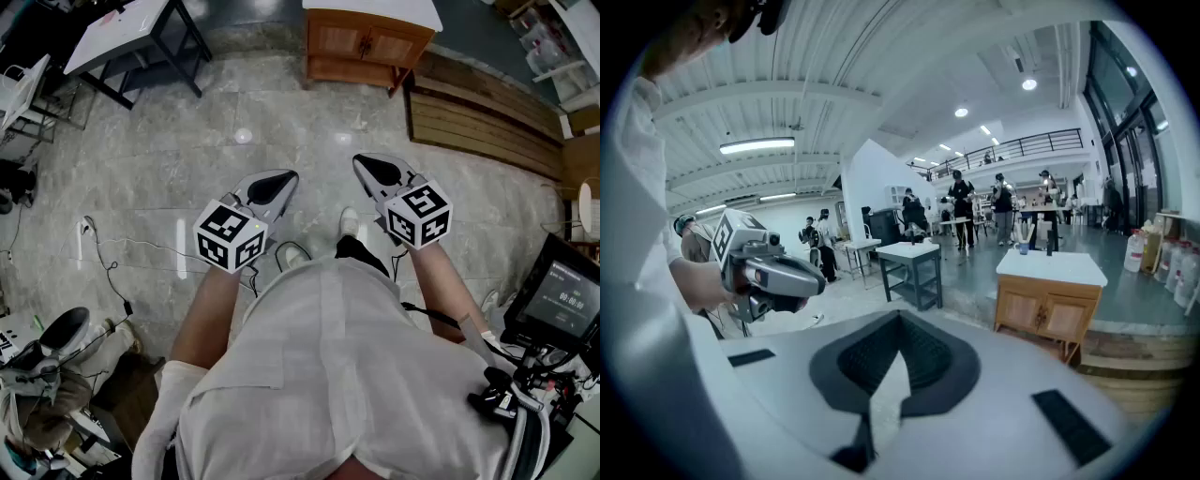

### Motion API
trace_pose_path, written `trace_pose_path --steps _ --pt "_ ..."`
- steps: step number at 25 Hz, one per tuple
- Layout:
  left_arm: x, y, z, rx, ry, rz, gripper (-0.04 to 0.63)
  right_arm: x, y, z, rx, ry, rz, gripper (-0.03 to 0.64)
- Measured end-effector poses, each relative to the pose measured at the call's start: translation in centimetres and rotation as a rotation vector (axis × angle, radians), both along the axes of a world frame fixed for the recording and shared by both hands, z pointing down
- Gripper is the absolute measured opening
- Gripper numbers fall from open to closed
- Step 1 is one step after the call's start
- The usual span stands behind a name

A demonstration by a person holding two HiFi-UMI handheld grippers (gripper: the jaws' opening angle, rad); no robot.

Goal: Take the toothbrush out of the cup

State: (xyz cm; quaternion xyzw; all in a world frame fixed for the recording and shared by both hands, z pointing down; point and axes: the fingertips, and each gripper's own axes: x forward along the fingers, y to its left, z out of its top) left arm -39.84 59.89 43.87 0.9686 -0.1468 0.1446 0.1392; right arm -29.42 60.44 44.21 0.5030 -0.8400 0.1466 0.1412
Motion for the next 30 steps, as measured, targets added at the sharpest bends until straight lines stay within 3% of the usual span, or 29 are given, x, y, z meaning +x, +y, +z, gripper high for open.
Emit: trace_pose_path --steps 10,16,24,30 --pt "0.4 -0.4 -0.1 -0.009 0.012 0.003 0.006 -0.2 -0.1 0.3 -0.019 -0.023 0.002 0.005" --pt "1.1 -5.2 0.2 -0.026 0.004 -0.053 0.006 0.5 -5.3 1.2 -0.046 -0.038 -0.054 0.005" --pt "7.0 -12.7 -0.6 -0.040 -0.065 -0.090 0.006 6.4 -15.0 0.6 -0.032 -0.083 -0.156 0.006" --pt "14.1 -18.4 -2.2 -0.080 -0.048 -0.091 0.006 12.9 -20.8 -0.9 -0.009 -0.100 -0.158 0.008"
